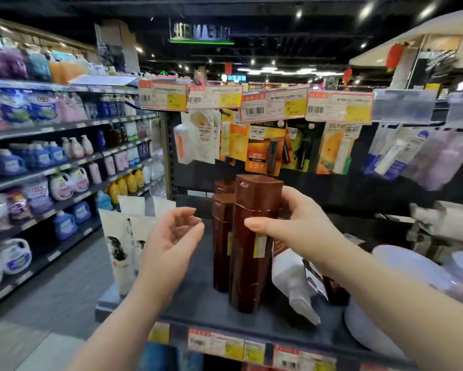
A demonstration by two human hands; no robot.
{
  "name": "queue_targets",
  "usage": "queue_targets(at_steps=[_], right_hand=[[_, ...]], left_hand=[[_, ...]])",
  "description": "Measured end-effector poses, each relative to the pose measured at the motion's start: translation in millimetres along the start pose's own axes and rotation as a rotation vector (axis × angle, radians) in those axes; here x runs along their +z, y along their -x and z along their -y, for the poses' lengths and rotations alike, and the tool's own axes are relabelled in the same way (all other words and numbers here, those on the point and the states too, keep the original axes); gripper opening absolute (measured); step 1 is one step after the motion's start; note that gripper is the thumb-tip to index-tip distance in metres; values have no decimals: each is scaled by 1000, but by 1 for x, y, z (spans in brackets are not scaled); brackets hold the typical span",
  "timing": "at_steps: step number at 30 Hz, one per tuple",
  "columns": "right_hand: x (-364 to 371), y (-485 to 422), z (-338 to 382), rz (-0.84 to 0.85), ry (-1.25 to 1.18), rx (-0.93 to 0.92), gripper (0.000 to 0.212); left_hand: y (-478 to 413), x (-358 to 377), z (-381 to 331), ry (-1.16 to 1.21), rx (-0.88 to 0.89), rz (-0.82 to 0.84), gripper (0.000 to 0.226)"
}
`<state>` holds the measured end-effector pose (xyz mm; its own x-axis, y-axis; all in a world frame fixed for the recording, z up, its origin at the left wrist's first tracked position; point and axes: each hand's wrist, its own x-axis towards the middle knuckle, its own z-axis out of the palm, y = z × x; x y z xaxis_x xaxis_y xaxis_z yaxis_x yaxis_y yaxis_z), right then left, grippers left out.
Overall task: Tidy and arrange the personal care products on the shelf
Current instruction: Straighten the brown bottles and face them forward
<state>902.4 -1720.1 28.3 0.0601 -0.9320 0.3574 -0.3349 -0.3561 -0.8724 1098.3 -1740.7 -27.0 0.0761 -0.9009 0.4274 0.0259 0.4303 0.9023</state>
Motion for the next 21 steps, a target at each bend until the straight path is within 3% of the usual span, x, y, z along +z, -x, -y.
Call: queue_targets(at_steps=[9,15,21], right_hand=[[57,-2,-36,-64,158,-95,37],[69,-1,-47,11,192,-59,39],[36,-8,-37,162,282,-59,38]], left_hand=[[15,-13,37,-398,-198,299,57],[23,-4,61,-417,-190,339,50],[19,-2,68,-422,-145,326,49]])
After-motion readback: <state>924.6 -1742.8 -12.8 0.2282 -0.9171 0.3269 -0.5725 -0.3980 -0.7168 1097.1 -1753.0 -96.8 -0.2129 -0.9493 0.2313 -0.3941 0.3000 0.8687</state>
